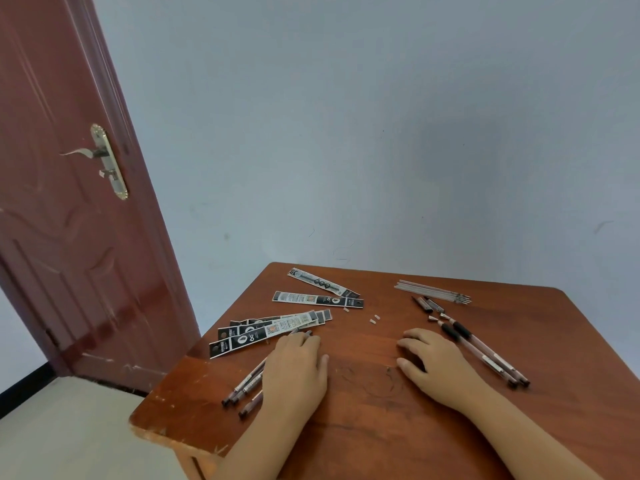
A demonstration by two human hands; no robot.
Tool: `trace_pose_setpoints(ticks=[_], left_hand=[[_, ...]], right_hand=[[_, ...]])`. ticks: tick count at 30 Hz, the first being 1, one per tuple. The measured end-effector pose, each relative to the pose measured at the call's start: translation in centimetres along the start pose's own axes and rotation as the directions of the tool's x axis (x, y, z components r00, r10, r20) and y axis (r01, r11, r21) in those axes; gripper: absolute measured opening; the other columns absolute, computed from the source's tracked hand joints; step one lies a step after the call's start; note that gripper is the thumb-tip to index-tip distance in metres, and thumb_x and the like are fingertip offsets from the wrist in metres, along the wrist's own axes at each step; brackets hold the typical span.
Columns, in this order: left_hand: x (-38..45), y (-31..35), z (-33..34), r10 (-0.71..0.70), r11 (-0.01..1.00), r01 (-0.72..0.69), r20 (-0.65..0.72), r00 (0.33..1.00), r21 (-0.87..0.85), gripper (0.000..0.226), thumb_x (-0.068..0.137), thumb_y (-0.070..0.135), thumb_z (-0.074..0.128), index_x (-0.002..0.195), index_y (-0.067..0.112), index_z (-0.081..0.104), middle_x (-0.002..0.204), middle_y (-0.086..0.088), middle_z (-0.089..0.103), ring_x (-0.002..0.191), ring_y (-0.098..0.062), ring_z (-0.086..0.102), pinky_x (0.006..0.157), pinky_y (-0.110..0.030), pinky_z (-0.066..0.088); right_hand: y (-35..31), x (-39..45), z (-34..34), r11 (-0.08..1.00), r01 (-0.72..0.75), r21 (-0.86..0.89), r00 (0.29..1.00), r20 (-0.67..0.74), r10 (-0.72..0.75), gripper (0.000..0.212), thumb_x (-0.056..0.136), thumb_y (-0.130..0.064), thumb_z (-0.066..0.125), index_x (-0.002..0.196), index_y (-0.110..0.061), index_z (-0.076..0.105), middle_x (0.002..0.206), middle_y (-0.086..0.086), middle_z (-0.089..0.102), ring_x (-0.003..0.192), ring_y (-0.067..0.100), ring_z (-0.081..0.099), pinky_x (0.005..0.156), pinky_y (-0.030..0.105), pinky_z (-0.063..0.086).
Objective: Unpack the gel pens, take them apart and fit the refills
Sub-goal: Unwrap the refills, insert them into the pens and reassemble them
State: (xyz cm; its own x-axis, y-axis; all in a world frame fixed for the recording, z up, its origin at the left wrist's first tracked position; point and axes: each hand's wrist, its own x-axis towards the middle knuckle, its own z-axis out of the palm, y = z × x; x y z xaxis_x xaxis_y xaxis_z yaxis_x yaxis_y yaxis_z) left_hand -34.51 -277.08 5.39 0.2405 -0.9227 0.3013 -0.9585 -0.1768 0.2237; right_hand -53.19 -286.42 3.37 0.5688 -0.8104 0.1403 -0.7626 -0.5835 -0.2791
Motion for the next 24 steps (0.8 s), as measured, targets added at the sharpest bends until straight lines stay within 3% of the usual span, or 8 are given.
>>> trace_pose_setpoints(ticks=[5, 8, 14, 19, 24], left_hand=[[0.5, 0.1, 0.5, 0.023, 0.998, -0.028, 0.104, 0.994, 0.048, 0.053, 0.094, 0.046, 0.031, 0.141, 0.023, 0.023, 0.152, 0.0, 0.019, 0.14, -0.017, 0.011, 0.114, -0.031, 0.011], [0.8, -1.2, 0.4, -0.009, 0.991, -0.011, 0.148, 0.989, 0.132, 0.06, 0.092, 0.052, 0.026, 0.143, 0.024, 0.012, 0.154, -0.001, 0.008, 0.142, -0.019, 0.001, 0.115, -0.036, 0.006], [1.6, -3.6, 0.3, -0.091, 0.987, 0.047, 0.294, 0.951, 0.153, 0.066, 0.089, 0.059, 0.027, 0.143, 0.025, 0.009, 0.153, -0.004, 0.013, 0.141, -0.022, 0.009, 0.113, -0.04, 0.016], [1.4, -4.4, 1.2, -0.07, 0.992, 0.038, 0.274, 0.959, 0.122, 0.064, 0.089, 0.059, 0.022, 0.143, 0.026, 0.008, 0.153, -0.006, 0.012, 0.141, -0.022, 0.006, 0.114, -0.042, 0.013], [1.4, -4.7, 1.7, -0.055, 0.994, 0.029, 0.259, 0.964, 0.104, 0.064, 0.09, 0.058, 0.022, 0.143, 0.025, 0.008, 0.153, -0.008, 0.011, 0.141, -0.025, 0.004, 0.113, -0.044, 0.011]], right_hand=[[-0.1, -0.1, -0.1, 1.0, -0.005, -0.002, 1.0, -0.012, 0.005, 0.039, 0.091, -0.037, 0.041, 0.128, -0.023, 0.045, 0.138, -0.005, 0.041, 0.126, 0.008, 0.035, 0.107, 0.025, 0.028], [-0.6, 0.7, -0.6, 0.999, -0.036, -0.022, 0.999, -0.035, 0.035, 0.037, 0.091, -0.036, 0.041, 0.123, -0.02, 0.05, 0.13, -0.003, 0.05, 0.119, 0.011, 0.043, 0.102, 0.027, 0.035], [-3.9, 5.9, -0.6, 0.993, -0.003, -0.116, 0.999, -0.048, -0.003, 0.033, 0.091, -0.034, 0.041, 0.115, -0.018, 0.057, 0.117, 0.003, 0.059, 0.109, 0.02, 0.049, 0.092, 0.035, 0.042], [-6.9, 11.3, 0.6, 0.989, -0.003, -0.148, 0.997, -0.076, -0.008, 0.034, 0.091, -0.032, 0.042, 0.12, -0.02, 0.053, 0.125, 0.005, 0.055, 0.116, 0.025, 0.043, 0.093, 0.04, 0.037], [-7.8, 14.8, 1.7, 0.966, -0.004, -0.26, 0.999, 0.031, 0.013, 0.036, 0.09, -0.029, 0.045, 0.126, -0.025, 0.048, 0.132, 0.004, 0.051, 0.121, 0.026, 0.039, 0.095, 0.041, 0.035]])
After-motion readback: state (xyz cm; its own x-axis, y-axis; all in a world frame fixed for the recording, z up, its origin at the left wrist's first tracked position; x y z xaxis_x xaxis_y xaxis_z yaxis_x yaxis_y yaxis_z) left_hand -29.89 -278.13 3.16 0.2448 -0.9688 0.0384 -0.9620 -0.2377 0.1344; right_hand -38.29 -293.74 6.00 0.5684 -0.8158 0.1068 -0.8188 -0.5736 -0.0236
